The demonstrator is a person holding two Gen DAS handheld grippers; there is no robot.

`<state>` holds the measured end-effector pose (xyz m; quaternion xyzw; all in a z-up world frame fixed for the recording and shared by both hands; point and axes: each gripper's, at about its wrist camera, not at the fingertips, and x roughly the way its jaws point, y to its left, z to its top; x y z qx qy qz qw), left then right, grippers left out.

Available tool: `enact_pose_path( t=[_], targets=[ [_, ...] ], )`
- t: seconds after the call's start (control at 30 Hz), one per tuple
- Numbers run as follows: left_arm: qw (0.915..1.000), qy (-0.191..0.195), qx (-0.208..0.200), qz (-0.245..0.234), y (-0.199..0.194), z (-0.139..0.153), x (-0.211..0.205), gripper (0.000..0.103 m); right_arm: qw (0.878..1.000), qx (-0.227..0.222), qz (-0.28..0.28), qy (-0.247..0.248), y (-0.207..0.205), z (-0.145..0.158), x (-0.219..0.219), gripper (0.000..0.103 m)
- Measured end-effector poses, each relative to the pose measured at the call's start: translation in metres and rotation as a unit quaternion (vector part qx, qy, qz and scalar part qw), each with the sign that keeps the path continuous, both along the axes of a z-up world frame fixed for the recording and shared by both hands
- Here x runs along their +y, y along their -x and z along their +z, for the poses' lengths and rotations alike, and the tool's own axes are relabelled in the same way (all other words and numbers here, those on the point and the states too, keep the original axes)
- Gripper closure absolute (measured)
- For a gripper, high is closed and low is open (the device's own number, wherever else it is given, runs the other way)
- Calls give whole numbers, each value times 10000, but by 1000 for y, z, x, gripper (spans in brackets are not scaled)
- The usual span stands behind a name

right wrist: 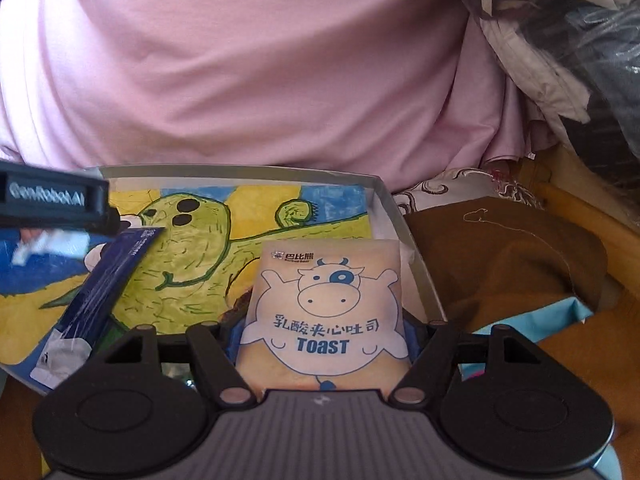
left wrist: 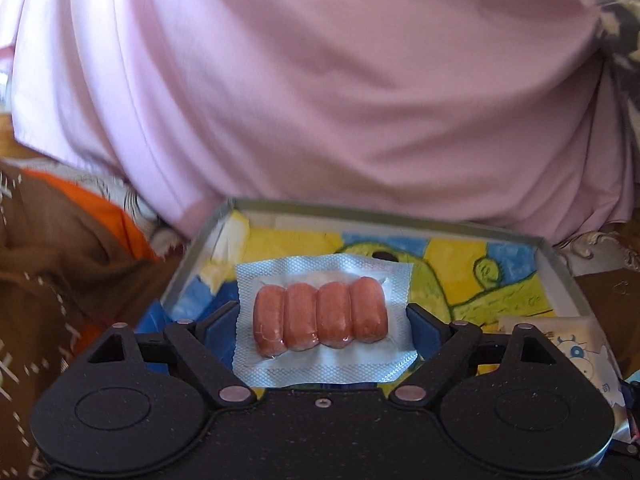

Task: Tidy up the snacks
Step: 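Lower the TOAST bag and sausages into the tray and open both tools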

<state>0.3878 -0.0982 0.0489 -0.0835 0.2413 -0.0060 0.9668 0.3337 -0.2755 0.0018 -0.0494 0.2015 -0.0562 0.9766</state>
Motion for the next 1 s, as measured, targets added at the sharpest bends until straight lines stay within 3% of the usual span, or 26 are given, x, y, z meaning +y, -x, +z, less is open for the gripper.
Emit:
enact_pose_path(
  t=[0.13, 0.37, 0.47, 1.0],
  targets=[
    [9997, 56, 252, 29, -5, -8, 1, 13, 9999, -48, 57, -87, 0, 4, -1, 19],
    [9989, 164, 423, 82, -8, -10, 2, 9, 9986, -515, 129, -13, 14, 14, 2, 0],
    [9989, 273, 340, 143, -4, -4, 3, 2, 9976, -691, 102, 36, 21, 20, 3, 0],
    [9960, 591, -663, 58, 51, 60, 12, 1, 9918, -1247, 82, 266, 78, 73, 11, 0]
  ],
)
